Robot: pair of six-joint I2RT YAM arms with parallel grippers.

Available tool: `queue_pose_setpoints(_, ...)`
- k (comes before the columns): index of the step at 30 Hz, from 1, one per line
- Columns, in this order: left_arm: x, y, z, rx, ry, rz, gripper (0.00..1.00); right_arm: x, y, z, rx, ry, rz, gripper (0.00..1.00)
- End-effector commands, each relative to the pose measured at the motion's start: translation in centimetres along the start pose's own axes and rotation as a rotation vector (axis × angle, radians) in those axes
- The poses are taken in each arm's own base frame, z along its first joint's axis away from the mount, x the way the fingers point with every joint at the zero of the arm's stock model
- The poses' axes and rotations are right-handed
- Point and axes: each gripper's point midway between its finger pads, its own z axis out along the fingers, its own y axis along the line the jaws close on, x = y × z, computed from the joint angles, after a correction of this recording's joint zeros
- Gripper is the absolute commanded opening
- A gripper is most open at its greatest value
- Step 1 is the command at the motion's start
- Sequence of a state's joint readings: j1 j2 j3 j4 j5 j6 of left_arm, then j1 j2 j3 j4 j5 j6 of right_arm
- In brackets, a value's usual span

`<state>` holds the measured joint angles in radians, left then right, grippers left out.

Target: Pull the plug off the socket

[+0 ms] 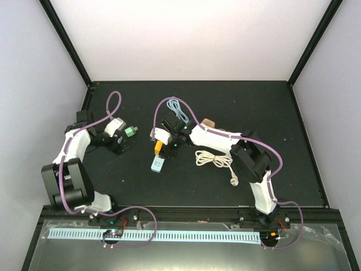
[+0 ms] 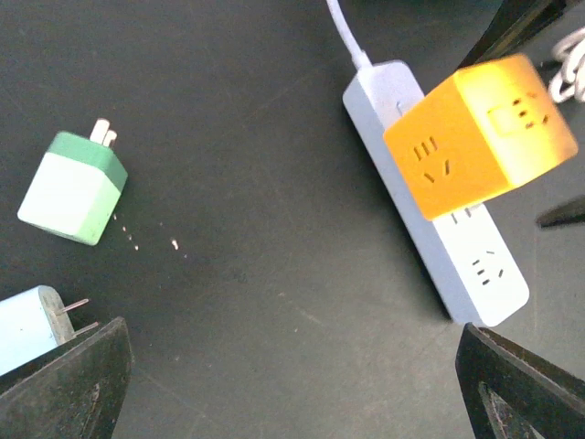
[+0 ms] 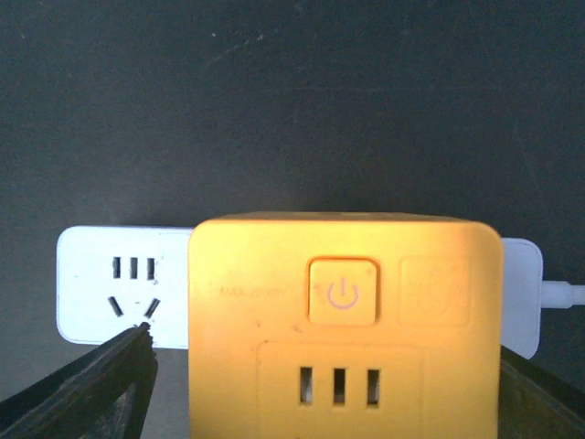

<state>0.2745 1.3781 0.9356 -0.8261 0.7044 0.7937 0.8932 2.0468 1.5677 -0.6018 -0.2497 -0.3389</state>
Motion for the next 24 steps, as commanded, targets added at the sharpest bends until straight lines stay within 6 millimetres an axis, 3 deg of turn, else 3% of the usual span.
queue_pose_setpoints(1, -2.9, -1.5, -1.1, -0.057, -0.107, 0.039, 0.99, -2.3, 1.1, -3.5, -0.040, -0.038, -0.008, 0.96)
queue_pose_setpoints(5, -4.0, -3.6, -1.3, -0.112, -0.138, 0.081, 0.99, -3.0, 0.1, -5.9, -0.040, -0.094, 0.024, 0.99)
queue_pose_setpoints(10, -4.9, -6.4, -0.9, -0.086, -0.181, 0.109, 0.99, -1.4, -2.3, -8.6, -0.030, -0.150, 0.091, 1.00)
queue_pose_setpoints(19, -4.5, -8.8, 3.5, -0.109, -0.058, 0.128, 0.99, 1.8, -7.2, -13.2, 0.018, -0.265, 0.229, 1.00)
queue_pose_setpoints(24, -4.2, -10.1, 5.7, -0.080, 0.023, 0.127, 0.99, 3.3, -8.5, -14.6, 0.048, -0.290, 0.272, 1.00)
